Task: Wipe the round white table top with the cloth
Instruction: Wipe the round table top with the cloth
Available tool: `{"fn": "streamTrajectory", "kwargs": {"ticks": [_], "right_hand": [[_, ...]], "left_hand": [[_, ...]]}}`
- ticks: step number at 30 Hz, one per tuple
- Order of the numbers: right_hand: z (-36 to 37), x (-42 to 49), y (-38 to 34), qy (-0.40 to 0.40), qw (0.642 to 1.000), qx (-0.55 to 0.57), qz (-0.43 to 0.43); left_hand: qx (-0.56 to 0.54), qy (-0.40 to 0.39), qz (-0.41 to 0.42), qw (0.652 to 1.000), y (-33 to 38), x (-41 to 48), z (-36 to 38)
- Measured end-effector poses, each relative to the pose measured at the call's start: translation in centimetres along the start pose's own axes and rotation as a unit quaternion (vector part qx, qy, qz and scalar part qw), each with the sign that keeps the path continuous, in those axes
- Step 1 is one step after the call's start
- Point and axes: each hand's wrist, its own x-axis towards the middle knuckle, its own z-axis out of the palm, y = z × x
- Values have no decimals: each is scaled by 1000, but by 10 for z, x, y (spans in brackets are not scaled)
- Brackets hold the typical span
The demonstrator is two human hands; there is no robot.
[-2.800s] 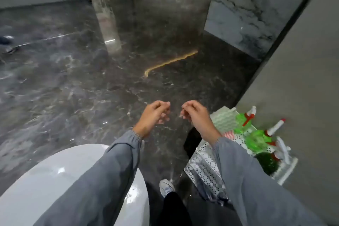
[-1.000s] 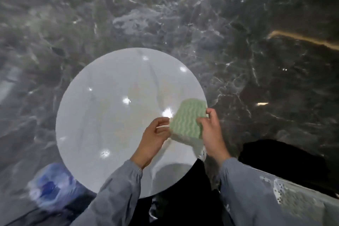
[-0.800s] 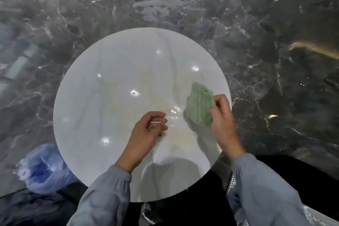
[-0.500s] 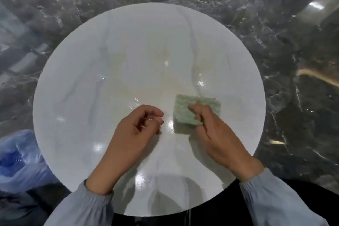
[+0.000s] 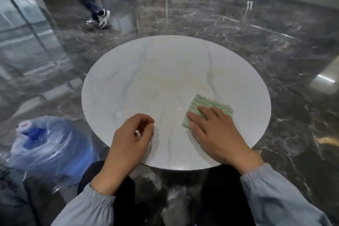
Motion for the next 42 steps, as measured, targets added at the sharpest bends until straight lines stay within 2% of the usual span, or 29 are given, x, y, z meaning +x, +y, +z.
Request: {"fn": "streamTrajectory", "kwargs": {"ticks": [4, 6, 10, 16, 18, 20, 24, 27, 30, 34, 37, 39, 42], "right_hand": [[5, 7, 8, -14, 1000, 3, -8], [10, 16, 16, -48, 999, 10, -1], [10, 16, 17, -56, 998, 11, 15], [0, 8, 63, -30, 990, 6, 137], [-1, 13, 59, -36, 988, 9, 147], [3, 13, 36, -47, 993, -3, 106], [21, -17, -33, -59, 997, -19, -41], [24, -41, -53, -61, 995, -9, -81], [20, -33, -18, -36, 998, -28, -41], [3, -6, 63, -51, 993, -22, 100], [-1, 1, 72, -50, 988, -9, 146], [8, -6, 40, -47, 993, -25, 102], [23, -38, -26, -37, 998, -34, -43]], "left_hand": [[-1, 70, 38, 997, -4, -11, 5], [9, 74, 49, 996, -7, -10, 8], [73, 65, 99, 990, -19, 1, 12], [123, 60, 129, 982, -31, 21, 20], [143, 53, 138, 979, -33, 20, 22], [163, 50, 145, 975, -35, 18, 23], [192, 58, 166, 965, -36, 16, 26], [198, 71, 184, 960, -36, 14, 27], [211, 73, 187, 957, -36, 12, 28], [213, 67, 190, 956, -35, 11, 28], [216, 65, 186, 956, -35, 12, 29], [216, 70, 184, 956, -35, 12, 29], [215, 72, 179, 957, -34, 12, 28]]}}
